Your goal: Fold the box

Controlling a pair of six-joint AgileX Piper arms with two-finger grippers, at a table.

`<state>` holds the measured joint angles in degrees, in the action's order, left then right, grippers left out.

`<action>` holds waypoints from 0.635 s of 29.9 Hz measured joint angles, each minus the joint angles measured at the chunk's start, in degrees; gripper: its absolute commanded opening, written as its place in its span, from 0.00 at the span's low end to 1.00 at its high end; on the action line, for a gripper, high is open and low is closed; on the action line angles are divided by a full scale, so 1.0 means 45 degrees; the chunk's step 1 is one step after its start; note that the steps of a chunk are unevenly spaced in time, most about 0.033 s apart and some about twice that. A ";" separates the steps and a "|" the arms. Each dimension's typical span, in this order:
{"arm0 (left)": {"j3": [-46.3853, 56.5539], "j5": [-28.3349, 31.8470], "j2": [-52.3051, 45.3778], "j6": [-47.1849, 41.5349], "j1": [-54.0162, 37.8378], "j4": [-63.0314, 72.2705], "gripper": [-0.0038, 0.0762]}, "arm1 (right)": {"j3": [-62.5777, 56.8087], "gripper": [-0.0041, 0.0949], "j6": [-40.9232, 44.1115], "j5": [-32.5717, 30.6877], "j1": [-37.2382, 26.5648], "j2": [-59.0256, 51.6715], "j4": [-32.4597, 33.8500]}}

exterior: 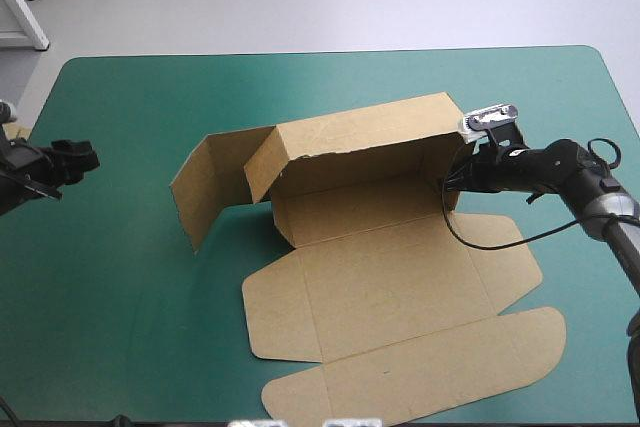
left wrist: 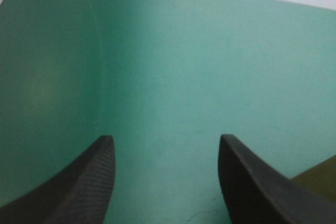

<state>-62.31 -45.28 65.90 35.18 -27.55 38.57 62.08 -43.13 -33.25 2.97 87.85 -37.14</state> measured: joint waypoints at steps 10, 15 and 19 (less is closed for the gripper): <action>0.1918 0.1319 -0.0254 0.0107 -0.0042 0.0071 0.57 | 0.1043 0.03 0.1754 -0.2154 0.0000 0.0000 0.1420; 0.1918 0.1482 -0.0254 0.0107 -0.0042 0.0116 0.57 | 0.1985 0.03 0.2827 -0.4057 0.0000 0.0000 0.2303; 0.1918 0.1485 -0.0254 0.0119 -0.0042 0.0132 0.57 | 0.3125 0.03 0.4139 -0.5743 0.0000 0.0000 0.3716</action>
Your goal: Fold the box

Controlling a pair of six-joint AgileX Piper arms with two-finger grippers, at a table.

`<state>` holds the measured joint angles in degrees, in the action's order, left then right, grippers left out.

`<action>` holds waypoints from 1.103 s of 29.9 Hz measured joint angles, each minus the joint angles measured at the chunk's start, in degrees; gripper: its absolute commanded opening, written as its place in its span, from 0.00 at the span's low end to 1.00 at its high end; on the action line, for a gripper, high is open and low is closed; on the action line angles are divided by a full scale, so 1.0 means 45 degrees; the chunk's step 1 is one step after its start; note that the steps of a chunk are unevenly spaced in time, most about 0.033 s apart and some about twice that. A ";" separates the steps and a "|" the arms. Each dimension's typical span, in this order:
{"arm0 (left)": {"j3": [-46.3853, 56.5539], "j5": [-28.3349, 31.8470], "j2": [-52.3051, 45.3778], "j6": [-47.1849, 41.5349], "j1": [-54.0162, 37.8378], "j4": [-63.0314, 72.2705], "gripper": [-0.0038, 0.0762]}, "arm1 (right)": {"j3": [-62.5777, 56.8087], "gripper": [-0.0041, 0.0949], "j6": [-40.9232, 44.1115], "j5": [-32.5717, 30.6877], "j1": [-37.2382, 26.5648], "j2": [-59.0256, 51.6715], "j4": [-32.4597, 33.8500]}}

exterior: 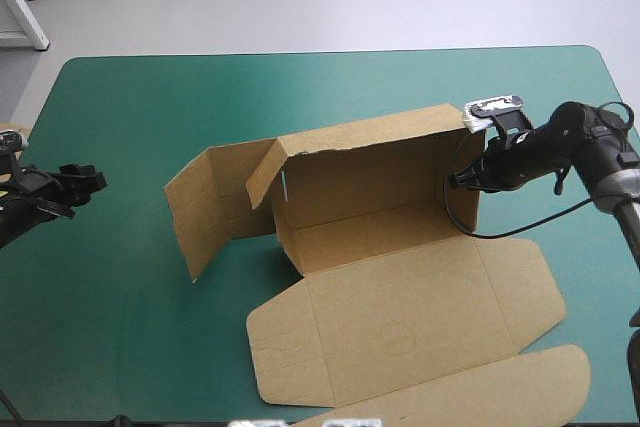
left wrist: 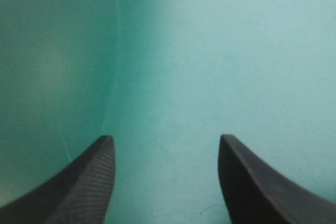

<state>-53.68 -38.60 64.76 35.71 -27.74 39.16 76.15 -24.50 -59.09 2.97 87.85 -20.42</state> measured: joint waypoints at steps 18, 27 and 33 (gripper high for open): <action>0.0000 -0.0254 0.0012 0.0277 0.0000 0.0731 0.57 | 0.1779 0.45 0.1551 -0.2168 0.0000 0.1208 0.1256; 0.0000 -0.0266 0.0103 0.0390 0.0000 0.0915 0.57 | 0.1751 0.50 0.1195 -0.0264 0.0000 0.1208 0.0187; 0.0000 -0.0237 0.0471 0.0616 0.0083 0.1160 0.57 | 0.1342 0.50 0.0803 0.1052 0.0000 0.1208 -0.0093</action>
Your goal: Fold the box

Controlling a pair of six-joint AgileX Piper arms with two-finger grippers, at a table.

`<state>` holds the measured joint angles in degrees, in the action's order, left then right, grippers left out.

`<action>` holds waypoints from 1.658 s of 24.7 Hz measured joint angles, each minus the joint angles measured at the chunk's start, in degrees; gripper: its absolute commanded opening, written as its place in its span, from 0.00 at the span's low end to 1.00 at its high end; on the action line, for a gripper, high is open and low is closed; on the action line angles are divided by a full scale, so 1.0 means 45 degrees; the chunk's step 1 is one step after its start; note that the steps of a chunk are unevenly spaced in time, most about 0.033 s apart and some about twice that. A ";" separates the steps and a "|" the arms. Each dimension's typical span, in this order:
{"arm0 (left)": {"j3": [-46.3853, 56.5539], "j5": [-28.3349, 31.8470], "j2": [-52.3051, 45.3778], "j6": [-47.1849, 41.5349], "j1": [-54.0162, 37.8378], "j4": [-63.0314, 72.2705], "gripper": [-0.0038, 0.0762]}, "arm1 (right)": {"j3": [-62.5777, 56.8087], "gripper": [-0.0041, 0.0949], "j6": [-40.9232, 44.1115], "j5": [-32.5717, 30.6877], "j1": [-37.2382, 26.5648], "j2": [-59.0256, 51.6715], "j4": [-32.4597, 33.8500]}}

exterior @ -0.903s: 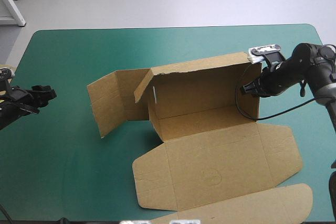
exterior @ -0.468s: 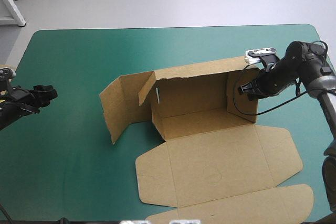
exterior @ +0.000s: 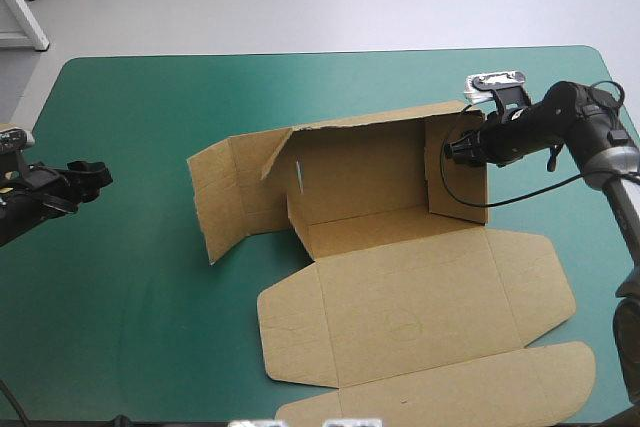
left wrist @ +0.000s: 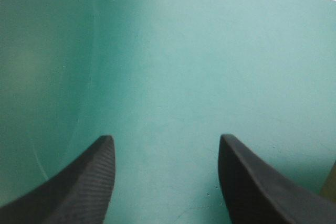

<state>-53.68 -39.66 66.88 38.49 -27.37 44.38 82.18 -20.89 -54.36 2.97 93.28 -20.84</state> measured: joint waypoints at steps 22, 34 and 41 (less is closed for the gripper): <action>0.0000 0.0168 0.0395 0.0219 0.0341 0.0096 0.57 | -0.6929 0.04 -0.3350 0.5332 0.0000 -0.3791 -0.2168; 0.0000 0.0034 0.0395 0.0219 0.0341 0.0120 0.57 | 0.1081 0.04 0.0747 -0.3248 0.0000 0.0572 0.1082; 0.0000 -0.0078 0.0399 0.0219 0.0341 0.0149 0.57 | 0.2715 0.26 0.0924 -0.3511 0.0000 0.2166 0.1060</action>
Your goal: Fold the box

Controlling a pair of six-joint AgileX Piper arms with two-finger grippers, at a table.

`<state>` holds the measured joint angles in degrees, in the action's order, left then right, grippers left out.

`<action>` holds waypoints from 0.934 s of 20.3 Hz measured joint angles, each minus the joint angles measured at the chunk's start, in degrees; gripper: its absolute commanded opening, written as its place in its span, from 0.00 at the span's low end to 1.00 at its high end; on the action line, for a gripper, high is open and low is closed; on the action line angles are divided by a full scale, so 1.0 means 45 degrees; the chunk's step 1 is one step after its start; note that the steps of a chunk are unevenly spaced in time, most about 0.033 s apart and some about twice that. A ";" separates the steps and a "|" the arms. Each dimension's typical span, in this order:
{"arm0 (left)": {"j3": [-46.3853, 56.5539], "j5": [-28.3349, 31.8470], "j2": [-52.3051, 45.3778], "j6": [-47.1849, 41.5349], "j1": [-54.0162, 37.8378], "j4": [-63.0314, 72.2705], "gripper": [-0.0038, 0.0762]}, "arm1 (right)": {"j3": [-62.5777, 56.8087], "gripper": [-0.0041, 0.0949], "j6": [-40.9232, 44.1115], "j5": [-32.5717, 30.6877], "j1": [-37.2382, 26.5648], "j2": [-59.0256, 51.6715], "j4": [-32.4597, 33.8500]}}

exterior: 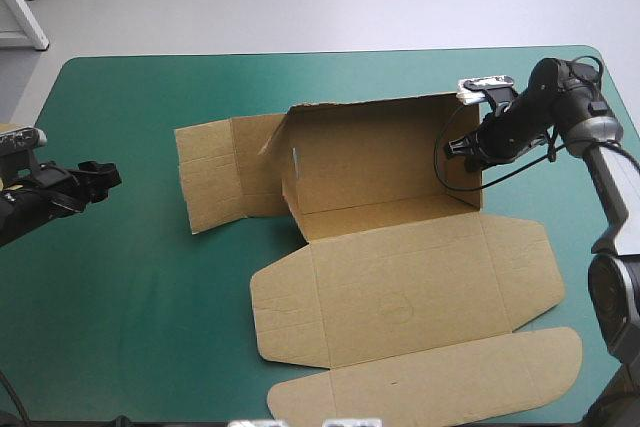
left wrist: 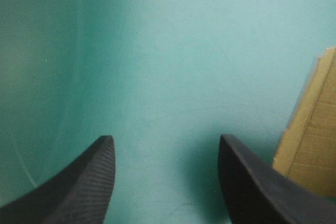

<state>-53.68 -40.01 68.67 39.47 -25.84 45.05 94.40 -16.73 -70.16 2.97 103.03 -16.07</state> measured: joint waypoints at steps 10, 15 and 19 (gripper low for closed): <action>0.0000 -0.0119 0.0000 0.0026 0.0000 0.0339 0.57 | 0.0146 0.60 -0.0092 0.1477 0.0000 0.0100 -0.0766; 0.0000 -0.0108 0.0000 0.0157 0.0360 0.0349 0.52 | 0.0146 0.58 -0.0092 0.4998 0.0000 0.0100 -0.1222; 0.0000 -0.0109 0.0024 0.0253 0.0374 0.0349 0.50 | 0.0146 0.58 -0.0255 0.6305 0.0000 0.0183 -0.1286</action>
<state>-53.68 -40.50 68.78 40.61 -24.15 46.63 95.06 -17.88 -41.79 2.97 103.85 -21.86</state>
